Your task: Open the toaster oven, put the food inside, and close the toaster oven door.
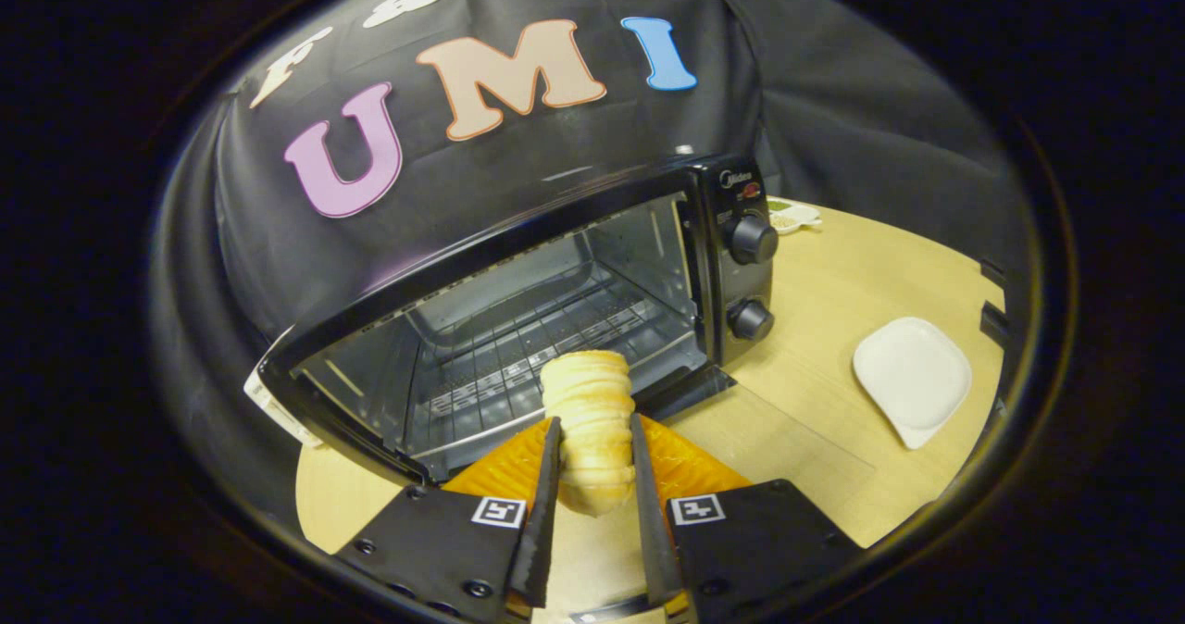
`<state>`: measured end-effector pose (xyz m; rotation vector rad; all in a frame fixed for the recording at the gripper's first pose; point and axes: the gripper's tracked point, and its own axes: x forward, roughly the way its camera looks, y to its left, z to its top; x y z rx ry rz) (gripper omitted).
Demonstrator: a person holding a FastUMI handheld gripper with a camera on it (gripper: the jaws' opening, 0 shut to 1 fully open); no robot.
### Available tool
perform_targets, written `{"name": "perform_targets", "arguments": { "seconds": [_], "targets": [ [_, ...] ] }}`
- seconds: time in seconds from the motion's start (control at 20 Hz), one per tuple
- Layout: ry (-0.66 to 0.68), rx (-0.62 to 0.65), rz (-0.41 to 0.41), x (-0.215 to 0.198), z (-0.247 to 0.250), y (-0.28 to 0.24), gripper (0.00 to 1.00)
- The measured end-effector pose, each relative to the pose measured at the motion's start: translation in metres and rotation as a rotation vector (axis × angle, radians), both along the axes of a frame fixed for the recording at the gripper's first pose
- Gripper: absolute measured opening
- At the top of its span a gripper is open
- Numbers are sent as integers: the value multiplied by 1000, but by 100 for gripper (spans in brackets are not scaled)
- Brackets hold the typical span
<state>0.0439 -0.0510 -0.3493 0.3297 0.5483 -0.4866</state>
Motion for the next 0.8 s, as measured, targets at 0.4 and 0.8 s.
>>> {"name": "perform_targets", "arguments": {
  "seconds": [0.4, 0.8],
  "targets": [
    [-150, 28, -27, 58, 11, 6, 43],
    [-267, 47, -6, 98, 24, -1, 46]
  ]
}}
